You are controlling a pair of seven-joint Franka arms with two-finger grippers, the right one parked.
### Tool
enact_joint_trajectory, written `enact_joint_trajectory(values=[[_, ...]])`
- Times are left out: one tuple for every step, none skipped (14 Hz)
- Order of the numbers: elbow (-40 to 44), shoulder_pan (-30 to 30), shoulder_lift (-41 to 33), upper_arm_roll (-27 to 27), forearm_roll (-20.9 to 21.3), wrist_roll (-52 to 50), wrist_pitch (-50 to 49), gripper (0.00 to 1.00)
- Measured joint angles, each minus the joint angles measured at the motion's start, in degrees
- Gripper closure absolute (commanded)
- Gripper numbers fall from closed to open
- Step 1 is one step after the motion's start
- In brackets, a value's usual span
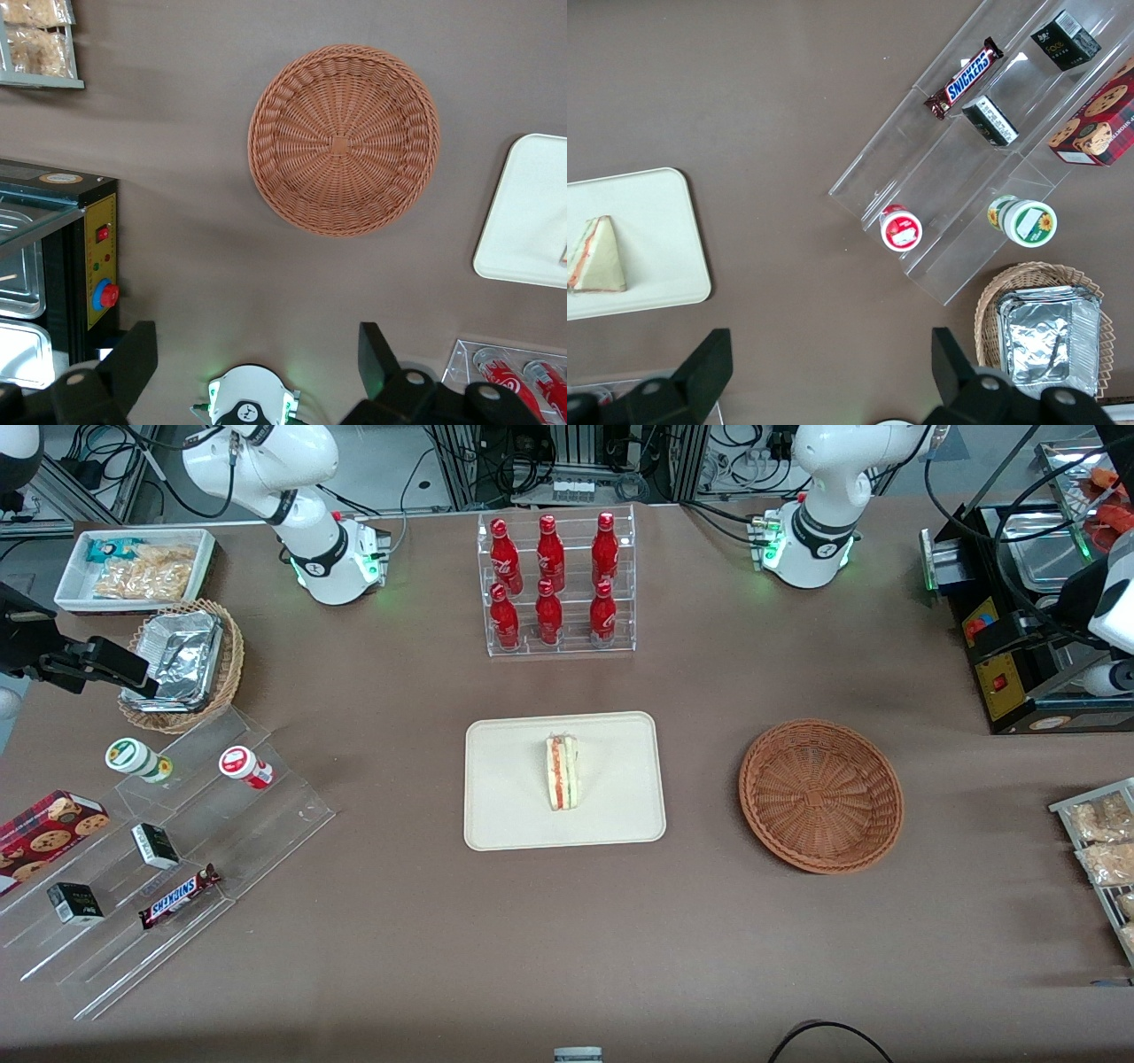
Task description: Place sandwich from basket to tray
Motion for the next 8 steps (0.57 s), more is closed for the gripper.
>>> enact_joint_trajectory(values=[[0.08,-0.05,0.00,0.00,-0.20,0.18,0.03,0.00],[0.20,-0.21,-0.03,-0.05,-0.32,0.73,0.03,0.00],[0.28,-0.68,-0.10,-0.13,-0.33,1.72,0.11,0.00],[0.36,-1.55,-0.17,-0.14,-0.27,2.37,0.22,0.00],[0.46,-2.53,-0.24,-0.17,0.02,2.43,0.29,0.00],[0.55,-3.54,-0.39,-0.13,0.49,2.52,0.34,0.00],[0.64,-4.52,-0.57,0.19,0.81,2.56,0.35,0.00],[0.81,-5.58,-0.75,1.09,0.95,2.60,0.34,0.00]])
